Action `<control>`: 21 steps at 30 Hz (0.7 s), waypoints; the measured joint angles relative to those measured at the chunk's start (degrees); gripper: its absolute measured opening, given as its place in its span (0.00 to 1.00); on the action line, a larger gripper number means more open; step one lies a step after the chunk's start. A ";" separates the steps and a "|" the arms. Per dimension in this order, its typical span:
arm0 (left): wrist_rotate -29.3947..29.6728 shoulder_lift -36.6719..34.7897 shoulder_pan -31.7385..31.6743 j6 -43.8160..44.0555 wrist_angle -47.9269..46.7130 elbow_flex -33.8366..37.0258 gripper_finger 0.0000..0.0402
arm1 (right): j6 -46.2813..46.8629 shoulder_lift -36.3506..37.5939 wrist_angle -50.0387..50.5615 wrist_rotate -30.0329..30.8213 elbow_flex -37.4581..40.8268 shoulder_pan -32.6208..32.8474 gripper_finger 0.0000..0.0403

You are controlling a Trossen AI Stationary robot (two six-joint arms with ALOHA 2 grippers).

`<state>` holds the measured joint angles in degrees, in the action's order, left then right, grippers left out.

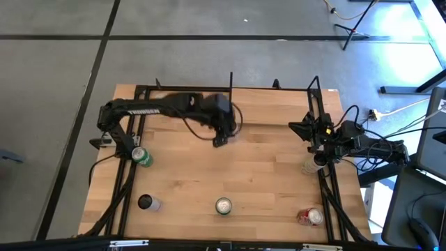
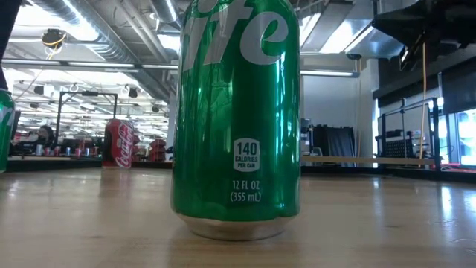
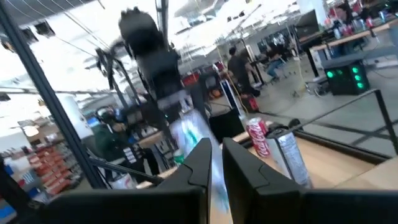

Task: Place canned beverage on shelf
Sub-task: Put the top white-pink soda can on the shelf

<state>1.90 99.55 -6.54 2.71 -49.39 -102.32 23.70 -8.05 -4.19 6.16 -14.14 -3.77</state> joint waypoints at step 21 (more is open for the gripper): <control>-11.72 9.43 -18.07 -10.40 -7.56 -25.81 0.57 | -13.28 -21.29 15.56 10.43 -20.69 -0.02 0.07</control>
<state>-9.82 108.98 -24.61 -7.70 -56.95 -128.13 10.42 -29.34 11.37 16.59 -34.84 -3.79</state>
